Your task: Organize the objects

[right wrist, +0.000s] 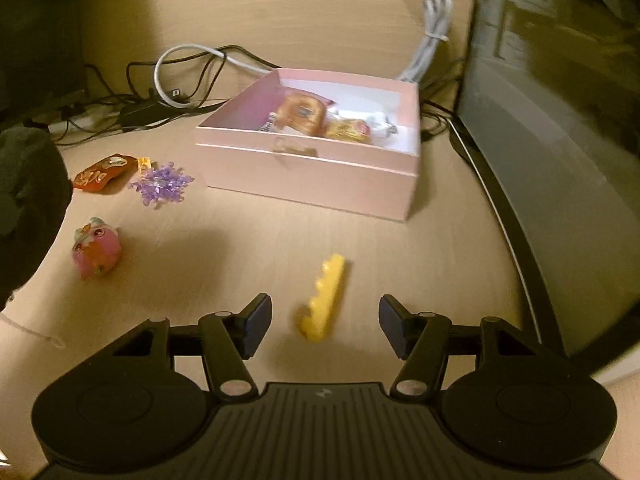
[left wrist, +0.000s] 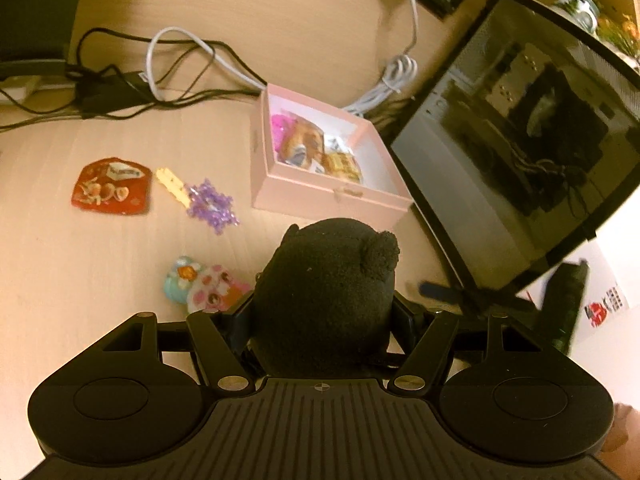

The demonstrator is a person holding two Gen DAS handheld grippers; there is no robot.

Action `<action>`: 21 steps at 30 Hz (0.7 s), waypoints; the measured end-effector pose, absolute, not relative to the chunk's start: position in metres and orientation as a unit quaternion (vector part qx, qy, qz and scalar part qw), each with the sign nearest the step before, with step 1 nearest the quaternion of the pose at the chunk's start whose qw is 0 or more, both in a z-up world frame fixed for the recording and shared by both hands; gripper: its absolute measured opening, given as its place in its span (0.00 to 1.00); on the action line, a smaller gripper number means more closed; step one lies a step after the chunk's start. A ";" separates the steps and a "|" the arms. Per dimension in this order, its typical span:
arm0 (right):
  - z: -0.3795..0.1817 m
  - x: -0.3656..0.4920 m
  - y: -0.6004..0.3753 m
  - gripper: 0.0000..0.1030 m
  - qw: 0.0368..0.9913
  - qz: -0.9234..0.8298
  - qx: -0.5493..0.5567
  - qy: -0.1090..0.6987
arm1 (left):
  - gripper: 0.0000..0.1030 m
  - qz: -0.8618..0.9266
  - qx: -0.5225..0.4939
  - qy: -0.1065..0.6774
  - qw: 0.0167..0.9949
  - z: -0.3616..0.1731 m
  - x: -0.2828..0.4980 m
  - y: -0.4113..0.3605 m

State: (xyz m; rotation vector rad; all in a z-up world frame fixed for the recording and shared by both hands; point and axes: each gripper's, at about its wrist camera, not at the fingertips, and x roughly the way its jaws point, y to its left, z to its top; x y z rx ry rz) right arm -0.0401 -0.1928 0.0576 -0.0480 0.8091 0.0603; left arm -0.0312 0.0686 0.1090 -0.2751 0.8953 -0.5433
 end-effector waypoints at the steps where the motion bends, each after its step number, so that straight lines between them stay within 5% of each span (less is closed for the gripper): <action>1: 0.055 -0.035 -0.189 0.58 0.919 0.027 -0.028 0.393 | 0.71 -0.260 -0.127 0.426 0.857 0.109 -0.033 0.068; 3: 0.051 -0.025 -0.187 0.54 0.917 0.026 -0.024 0.398 | 0.71 -0.264 -0.118 0.424 0.858 0.110 -0.036 0.066; 8: 0.046 -0.014 -0.189 0.12 0.905 0.034 -0.028 0.423 | 0.71 -0.287 -0.091 0.433 0.850 0.107 -0.043 0.057; 15: 0.080 -0.049 -0.203 0.11 0.915 0.057 -0.026 0.399 | 0.71 -0.309 -0.018 0.449 0.838 0.101 -0.049 0.034; 21: 0.118 -0.071 -0.226 0.11 0.935 0.046 0.004 0.352 | 0.71 -0.297 -0.037 0.359 0.884 0.162 -0.005 0.025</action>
